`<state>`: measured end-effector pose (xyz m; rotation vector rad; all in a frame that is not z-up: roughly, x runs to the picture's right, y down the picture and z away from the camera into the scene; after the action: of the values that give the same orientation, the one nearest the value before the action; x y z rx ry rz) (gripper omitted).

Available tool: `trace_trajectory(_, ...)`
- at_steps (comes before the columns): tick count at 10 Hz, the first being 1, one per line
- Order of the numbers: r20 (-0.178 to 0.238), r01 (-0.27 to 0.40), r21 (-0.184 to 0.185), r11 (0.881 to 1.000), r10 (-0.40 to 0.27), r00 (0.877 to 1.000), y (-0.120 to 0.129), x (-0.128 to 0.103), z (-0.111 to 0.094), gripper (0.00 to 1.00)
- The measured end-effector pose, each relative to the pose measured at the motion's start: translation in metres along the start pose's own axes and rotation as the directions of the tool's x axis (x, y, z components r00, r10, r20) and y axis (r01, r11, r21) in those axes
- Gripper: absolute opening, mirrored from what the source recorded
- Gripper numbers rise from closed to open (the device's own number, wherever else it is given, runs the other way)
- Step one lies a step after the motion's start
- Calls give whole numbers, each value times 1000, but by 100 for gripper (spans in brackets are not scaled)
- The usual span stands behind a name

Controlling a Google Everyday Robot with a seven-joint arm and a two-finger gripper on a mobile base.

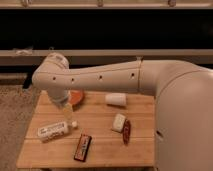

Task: Move the arm in a circular motion

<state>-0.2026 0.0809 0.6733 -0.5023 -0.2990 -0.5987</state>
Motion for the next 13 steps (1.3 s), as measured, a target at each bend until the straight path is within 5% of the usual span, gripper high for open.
trace_trajectory(10, 0, -1, 1, 1000, 1, 1000, -1, 1, 0, 80)
trace_trajectory(13, 23, -22, 42, 999, 21, 1000, 21, 6, -4, 80)
